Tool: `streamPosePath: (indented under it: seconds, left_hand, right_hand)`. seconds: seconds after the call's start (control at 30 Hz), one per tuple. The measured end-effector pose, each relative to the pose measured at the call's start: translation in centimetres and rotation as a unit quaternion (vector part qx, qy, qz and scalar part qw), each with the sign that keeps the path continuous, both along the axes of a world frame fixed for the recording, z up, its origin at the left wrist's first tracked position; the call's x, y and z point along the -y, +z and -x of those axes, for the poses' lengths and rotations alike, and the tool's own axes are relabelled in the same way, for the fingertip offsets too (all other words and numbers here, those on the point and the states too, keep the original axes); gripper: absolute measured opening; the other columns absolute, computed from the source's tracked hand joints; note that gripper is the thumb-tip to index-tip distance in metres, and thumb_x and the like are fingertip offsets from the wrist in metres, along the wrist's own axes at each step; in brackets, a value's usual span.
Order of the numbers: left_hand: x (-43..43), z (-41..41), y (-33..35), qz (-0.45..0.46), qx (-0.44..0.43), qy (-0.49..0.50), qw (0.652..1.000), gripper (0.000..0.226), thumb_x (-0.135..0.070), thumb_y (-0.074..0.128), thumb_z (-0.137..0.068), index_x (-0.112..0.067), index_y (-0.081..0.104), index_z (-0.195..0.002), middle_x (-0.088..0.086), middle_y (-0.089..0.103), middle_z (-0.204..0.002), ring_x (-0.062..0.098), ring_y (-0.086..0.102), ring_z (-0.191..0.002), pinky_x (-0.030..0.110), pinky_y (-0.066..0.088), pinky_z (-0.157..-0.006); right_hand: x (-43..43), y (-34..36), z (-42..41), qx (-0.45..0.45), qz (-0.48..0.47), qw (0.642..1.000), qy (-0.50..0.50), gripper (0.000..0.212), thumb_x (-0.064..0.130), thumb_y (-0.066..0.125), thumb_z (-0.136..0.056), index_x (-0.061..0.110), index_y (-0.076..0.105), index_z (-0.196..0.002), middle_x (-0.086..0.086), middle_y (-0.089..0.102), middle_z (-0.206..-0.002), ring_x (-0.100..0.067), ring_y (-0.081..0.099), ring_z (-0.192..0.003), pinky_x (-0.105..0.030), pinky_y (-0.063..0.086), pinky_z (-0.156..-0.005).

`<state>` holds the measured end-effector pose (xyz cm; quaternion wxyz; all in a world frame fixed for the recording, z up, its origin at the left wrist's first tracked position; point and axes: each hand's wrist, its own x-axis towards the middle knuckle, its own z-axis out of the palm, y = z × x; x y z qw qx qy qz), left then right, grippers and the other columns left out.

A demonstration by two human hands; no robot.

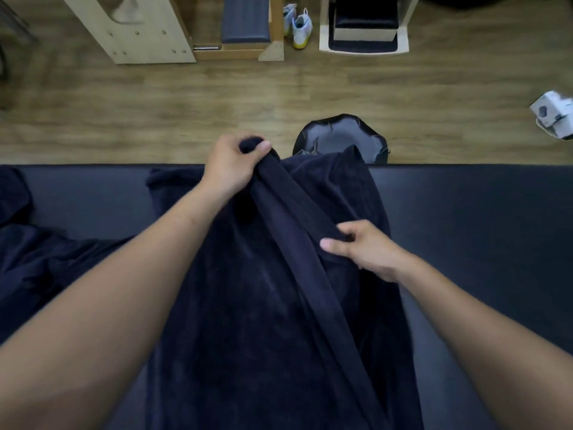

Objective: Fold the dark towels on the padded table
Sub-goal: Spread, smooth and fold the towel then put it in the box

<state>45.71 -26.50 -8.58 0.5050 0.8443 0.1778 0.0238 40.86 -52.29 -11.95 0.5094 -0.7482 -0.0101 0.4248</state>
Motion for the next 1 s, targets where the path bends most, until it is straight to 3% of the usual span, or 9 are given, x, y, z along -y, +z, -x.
streamPosePath:
  seconds: [0.13, 0.2, 0.27, 0.4, 0.5, 0.6, 0.77, 0.9, 1.0]
  left_hand:
    - [1.8, -4.0, 0.5, -0.052, -0.006, -0.022, 0.998, 0.02, -0.031, 0.07, -0.089, -0.016, 0.076, -0.1, -0.004, 0.072, -0.094, 0.014, 0.069, -0.092, 0.031, 0.055, -0.087]
    - [3.3, -5.7, 0.5, -0.063, -0.004, -0.038, 0.997, 0.02, -0.031, 0.071, -0.088, -0.015, 0.077, -0.098, -0.003, 0.073, -0.093, 0.014, 0.069, -0.091, 0.033, 0.055, -0.087]
    - [5.0, -7.3, 0.0, -0.091, -0.019, -0.068, 0.993, 0.021, -0.034, 0.073, -0.086, -0.016, 0.077, -0.096, -0.001, 0.072, -0.09, 0.016, 0.067, -0.089, 0.032, 0.054, -0.084]
    - [8.6, -10.2, -1.6, -0.18, -0.089, -0.131, 0.971, 0.028, -0.042, 0.076, -0.082, -0.017, 0.073, -0.094, 0.002, 0.071, -0.095, 0.019, 0.063, -0.092, 0.028, 0.047, -0.078]
    - [10.3, -11.7, -1.8, -0.152, -0.149, -0.203, 0.956, 0.022, -0.03, 0.078, -0.083, -0.014, 0.063, -0.082, 0.002, 0.061, -0.085, 0.015, 0.056, -0.08, 0.027, 0.048, -0.066]
    - [11.0, -12.6, -1.0, -0.14, -0.238, -0.328, 0.903, 0.012, -0.004, 0.073, -0.085, -0.01, 0.063, -0.082, 0.008, 0.063, -0.087, 0.015, 0.062, -0.074, 0.015, 0.056, -0.056]
    - [12.1, -13.5, -1.2, -0.425, -0.136, -0.43, 0.785, 0.01, -0.004, 0.063, -0.085, -0.013, 0.062, -0.09, 0.008, 0.067, -0.094, 0.025, 0.061, -0.078, 0.036, 0.049, -0.064]
    - [13.3, -13.0, -2.7, -0.476, -0.035, -0.48, 0.736, 0.02, -0.011, 0.056, -0.086, -0.027, 0.049, -0.095, 0.006, 0.059, -0.104, 0.029, 0.053, -0.091, 0.036, 0.04, -0.07]
    - [14.3, -13.0, -4.2, -0.476, -0.049, -0.576, 0.663, 0.036, -0.011, 0.057, -0.091, -0.028, 0.051, -0.122, 0.005, 0.055, -0.123, 0.03, 0.053, -0.106, 0.04, 0.046, -0.082]
  right_hand:
    - [3.1, -1.0, 3.9, -0.099, 0.079, 0.979, 0.16, 0.007, 0.022, 0.07, -0.09, 0.017, 0.072, -0.094, 0.004, 0.072, -0.077, -0.01, 0.067, -0.066, -0.033, 0.058, -0.057]
    - [5.1, -2.0, 5.2, 0.009, 0.112, 0.993, -0.018, 0.024, 0.023, 0.07, -0.09, 0.017, 0.061, -0.068, 0.01, 0.057, -0.055, -0.004, 0.052, -0.05, -0.028, 0.047, -0.05]
    - [6.9, -3.0, 7.1, 0.113, 0.164, 0.964, -0.175, 0.041, 0.027, 0.072, -0.088, 0.013, 0.046, -0.06, 0.006, 0.042, -0.053, -0.007, 0.037, -0.05, -0.026, 0.033, -0.051]
    - [6.6, -3.9, 13.5, 0.135, 0.283, 0.941, -0.128, 0.019, 0.035, 0.071, -0.087, 0.026, 0.055, -0.081, 0.007, 0.051, -0.081, -0.008, 0.05, -0.068, -0.016, 0.04, -0.056]
    - [5.9, -3.4, 15.9, 0.161, 0.331, 0.917, -0.152, 0.019, 0.038, 0.063, -0.092, 0.025, 0.061, -0.105, 0.01, 0.045, -0.107, -0.012, 0.053, -0.098, -0.027, 0.051, -0.075]
    - [5.5, -3.2, 16.8, 0.123, 0.331, 0.911, -0.211, 0.026, 0.039, 0.063, -0.091, 0.027, 0.051, -0.111, 0.01, 0.049, -0.105, -0.011, 0.052, -0.101, -0.026, 0.05, -0.077]
    - [6.1, -3.1, 16.8, 0.111, 0.262, 0.915, -0.287, 0.007, 0.029, 0.064, -0.093, 0.025, 0.057, -0.094, 0.012, 0.054, -0.069, -0.001, 0.052, -0.064, -0.014, 0.043, -0.056]
    - [7.4, -4.1, 18.3, 0.164, 0.309, 0.872, -0.341, 0.017, 0.028, 0.055, -0.098, 0.014, 0.064, -0.103, 0.002, 0.056, -0.09, -0.007, 0.052, -0.069, -0.017, 0.04, -0.061]
    - [7.7, -5.3, 19.1, 0.162, 0.337, 0.874, -0.31, 0.026, 0.029, 0.05, -0.1, 0.011, 0.062, -0.114, 0.001, 0.062, -0.099, -0.019, 0.061, -0.08, -0.033, 0.051, -0.071]
